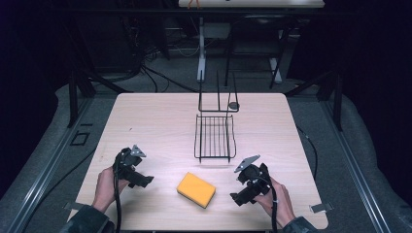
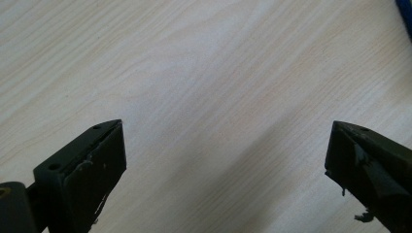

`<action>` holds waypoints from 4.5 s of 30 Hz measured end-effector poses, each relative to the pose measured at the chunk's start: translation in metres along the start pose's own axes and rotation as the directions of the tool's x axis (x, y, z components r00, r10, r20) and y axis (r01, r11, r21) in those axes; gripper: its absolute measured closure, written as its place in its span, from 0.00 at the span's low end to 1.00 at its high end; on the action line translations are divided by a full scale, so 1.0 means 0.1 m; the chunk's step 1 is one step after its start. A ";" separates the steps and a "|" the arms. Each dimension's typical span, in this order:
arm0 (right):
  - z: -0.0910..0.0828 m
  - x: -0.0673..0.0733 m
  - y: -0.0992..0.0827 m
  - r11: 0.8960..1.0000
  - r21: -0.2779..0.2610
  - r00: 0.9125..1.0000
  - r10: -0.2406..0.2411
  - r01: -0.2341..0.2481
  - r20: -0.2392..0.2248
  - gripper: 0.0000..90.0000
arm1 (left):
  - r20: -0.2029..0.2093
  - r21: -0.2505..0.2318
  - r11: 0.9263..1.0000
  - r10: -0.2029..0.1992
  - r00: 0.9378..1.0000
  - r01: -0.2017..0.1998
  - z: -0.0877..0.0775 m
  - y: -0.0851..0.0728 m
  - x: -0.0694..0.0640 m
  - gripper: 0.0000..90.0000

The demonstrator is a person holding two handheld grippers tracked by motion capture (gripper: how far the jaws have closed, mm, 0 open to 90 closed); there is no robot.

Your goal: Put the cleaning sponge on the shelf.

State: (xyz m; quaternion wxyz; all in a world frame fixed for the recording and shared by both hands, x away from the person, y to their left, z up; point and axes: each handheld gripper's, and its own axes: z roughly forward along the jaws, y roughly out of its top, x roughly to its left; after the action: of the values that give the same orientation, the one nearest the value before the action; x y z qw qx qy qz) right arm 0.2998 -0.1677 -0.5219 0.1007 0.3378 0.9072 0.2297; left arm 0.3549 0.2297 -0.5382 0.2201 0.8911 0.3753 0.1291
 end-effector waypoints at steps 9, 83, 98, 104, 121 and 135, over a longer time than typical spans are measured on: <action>0.09 0.14 0.13 0.999 0.021 0.999 -0.044 0.045 -0.019 0.00 | 0.000 0.001 1.000 -0.002 1.000 0.002 0.00 0.00 0.00 0.02; 0.33 0.63 0.61 0.984 0.036 0.980 -0.172 0.176 -0.103 0.26 | 0.008 0.012 1.000 0.005 1.000 -0.005 0.01 -0.01 0.01 0.02; 0.17 0.57 0.63 0.985 0.000 0.982 -0.171 0.172 -0.077 0.26 | 0.008 0.013 1.000 0.005 1.000 -0.005 0.01 -0.01 0.01 0.02; 0.08 0.52 0.64 0.985 -0.018 0.983 -0.174 0.174 -0.057 0.26 | 0.008 0.013 1.000 0.003 1.000 -0.003 0.01 -0.01 0.01 0.02; -0.08 0.36 0.67 0.988 -0.041 0.988 -0.152 0.152 -0.003 0.26 | 0.006 0.019 1.000 0.004 1.000 -0.004 0.02 -0.01 0.00 0.02; -0.13 0.17 0.75 0.990 -0.065 0.991 -0.125 0.127 0.039 0.26 | 0.003 0.017 1.000 0.003 1.000 -0.003 0.01 -0.01 -0.01 0.02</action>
State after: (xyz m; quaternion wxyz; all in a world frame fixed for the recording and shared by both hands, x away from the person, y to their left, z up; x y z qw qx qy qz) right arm 0.3254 -0.1107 -0.4746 0.1420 0.2802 0.9166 0.2475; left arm 0.3543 0.2298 -0.5400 0.2130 0.8937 0.3746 0.1250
